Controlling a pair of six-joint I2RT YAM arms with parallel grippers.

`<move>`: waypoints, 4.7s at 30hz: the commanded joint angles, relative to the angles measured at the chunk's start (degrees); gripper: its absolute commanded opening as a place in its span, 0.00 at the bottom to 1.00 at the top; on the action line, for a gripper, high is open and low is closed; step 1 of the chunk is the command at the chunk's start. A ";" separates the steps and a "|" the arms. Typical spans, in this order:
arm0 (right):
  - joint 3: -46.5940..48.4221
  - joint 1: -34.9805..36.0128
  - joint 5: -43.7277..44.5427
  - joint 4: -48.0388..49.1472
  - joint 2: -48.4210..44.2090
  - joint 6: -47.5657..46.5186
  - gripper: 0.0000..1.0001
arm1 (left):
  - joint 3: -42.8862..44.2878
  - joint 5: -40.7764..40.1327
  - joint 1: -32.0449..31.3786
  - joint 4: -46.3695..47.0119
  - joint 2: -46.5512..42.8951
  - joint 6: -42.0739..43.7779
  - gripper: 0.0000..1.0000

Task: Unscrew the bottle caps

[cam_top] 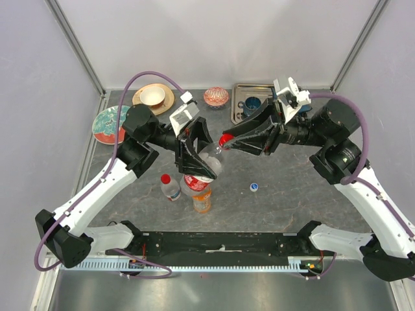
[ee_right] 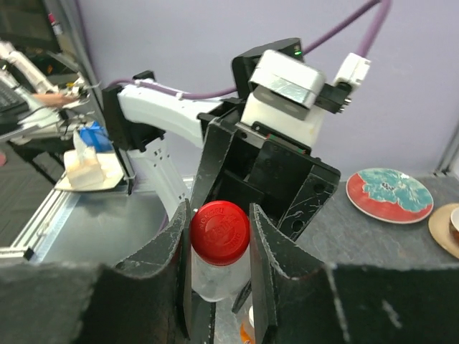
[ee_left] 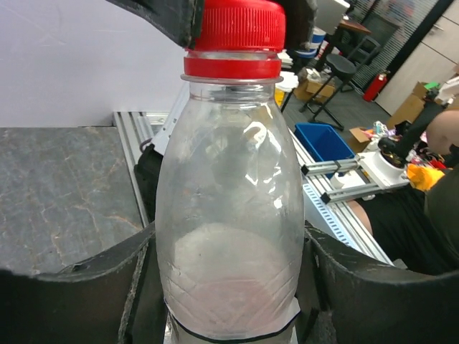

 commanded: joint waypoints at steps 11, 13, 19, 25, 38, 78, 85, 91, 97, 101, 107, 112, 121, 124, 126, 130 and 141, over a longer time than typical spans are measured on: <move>-2.55 0.30 -20.59 -4.70 0.47 -6.60 0.00 | 1.50 5.90 -0.16 16.35 -1.36 -8.01 0.52; -2.81 0.04 -18.93 -4.70 0.21 -6.33 0.00 | 1.58 5.99 -0.08 15.40 -1.36 -7.22 0.52; -3.08 -0.14 -16.81 -4.62 -0.05 -5.37 0.00 | 1.67 5.46 0.19 12.23 -1.71 -3.88 0.52; -2.82 -0.14 -14.97 -4.62 -0.23 -4.40 0.25 | 1.50 4.67 0.36 9.85 -2.24 -1.77 0.52; -2.73 -0.14 -10.92 -4.53 -0.93 -3.43 0.44 | 0.97 3.44 0.71 8.88 -2.77 -0.80 0.54; 14.21 -0.31 44.72 -14.19 5.39 14.76 0.93 | -5.45 -66.52 -1.65 -13.70 -11.21 36.11 0.57; 16.52 0.56 42.08 -14.90 11.37 14.59 0.93 | -5.45 -65.30 -3.59 -14.32 -9.19 37.61 0.57; 15.46 0.74 41.55 -13.32 13.21 14.23 0.90 | -5.36 -64.32 -4.03 -14.50 -8.22 37.87 0.57; 15.47 1.27 40.67 -12.53 14.71 13.97 0.87 | -5.10 -63.97 -4.12 -14.67 -8.13 38.05 0.57; 15.29 1.71 39.79 -12.53 15.33 13.88 0.82 | -5.01 -63.97 -4.21 -14.76 -8.04 38.13 0.56; 14.41 2.32 39.44 -12.44 15.85 13.27 0.79 | -5.18 -63.88 -4.21 -14.76 -8.04 38.40 0.57; 13.71 2.41 39.44 -12.53 15.85 13.35 0.71 | -5.36 -63.88 -4.21 -14.76 -8.22 38.40 0.57; 12.92 2.50 39.35 -12.44 15.68 13.09 0.59 | -5.71 -63.45 -4.21 -14.50 -8.31 38.22 0.57; 12.57 2.50 39.44 -12.35 15.42 12.92 0.53 | -5.80 -63.36 -4.21 -14.50 -8.39 38.22 0.57; 12.13 2.41 39.53 -12.26 15.33 13.09 0.47 | -5.89 -63.36 -4.21 -14.41 -8.40 38.13 0.57; 11.69 2.41 39.70 -12.26 14.80 12.57 0.24 | -6.06 -62.92 -4.21 -14.50 -8.66 38.31 0.56; 14.50 2.32 31.28 -14.55 12.61 5.99 0.00 | -1.32 -46.96 -3.95 -15.20 -9.63 31.65 0.56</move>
